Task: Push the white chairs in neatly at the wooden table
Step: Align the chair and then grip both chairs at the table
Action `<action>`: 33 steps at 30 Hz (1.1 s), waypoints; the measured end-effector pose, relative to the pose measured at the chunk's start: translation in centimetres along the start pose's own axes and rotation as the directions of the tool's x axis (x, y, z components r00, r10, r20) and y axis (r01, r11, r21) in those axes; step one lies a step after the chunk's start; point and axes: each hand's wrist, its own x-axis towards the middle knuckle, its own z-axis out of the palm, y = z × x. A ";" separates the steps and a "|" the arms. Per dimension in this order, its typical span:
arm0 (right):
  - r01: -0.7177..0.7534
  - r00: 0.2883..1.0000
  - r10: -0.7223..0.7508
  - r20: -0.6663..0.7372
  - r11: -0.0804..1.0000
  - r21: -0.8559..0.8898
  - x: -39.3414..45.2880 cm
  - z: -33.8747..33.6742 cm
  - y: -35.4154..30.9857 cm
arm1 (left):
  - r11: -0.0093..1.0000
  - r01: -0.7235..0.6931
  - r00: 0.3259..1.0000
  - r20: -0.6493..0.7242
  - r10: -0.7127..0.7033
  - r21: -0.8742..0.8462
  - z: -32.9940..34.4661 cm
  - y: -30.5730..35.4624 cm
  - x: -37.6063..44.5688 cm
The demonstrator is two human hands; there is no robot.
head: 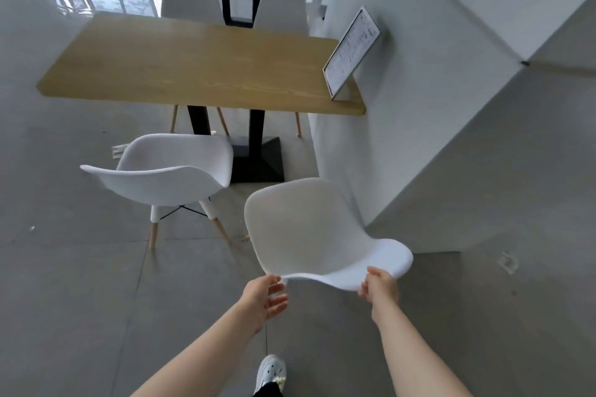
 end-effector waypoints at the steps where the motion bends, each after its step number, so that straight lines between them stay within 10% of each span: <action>1: -0.014 1.000 0.014 -0.018 1.000 0.000 0.6 -0.9 0.6 | 1.000 0.015 1.000 -0.010 -0.015 -0.017 0.6 -1.0 0.0; 11: 0.013 0.976 -0.068 -0.208 0.966 -0.258 10.4 -5.1 -0.8 | 0.990 0.068 0.993 -0.090 -0.079 -0.120 8.8 -4.2 4.5; 15: -0.144 0.988 0.144 0.052 0.989 0.010 15.4 -6.4 -1.7 | 0.912 0.012 0.981 -0.171 -0.090 -0.410 12.0 -5.8 7.5; 20: -0.462 0.822 0.360 0.441 0.874 0.148 16.4 -6.2 -3.1 | 0.797 0.052 0.997 -0.019 -0.079 -0.602 17.0 -7.1 8.3; 33: -0.441 0.808 0.284 0.516 0.872 0.211 15.2 0.3 -10.7 | 0.866 -0.099 0.995 -0.061 0.079 -0.491 15.6 4.6 9.5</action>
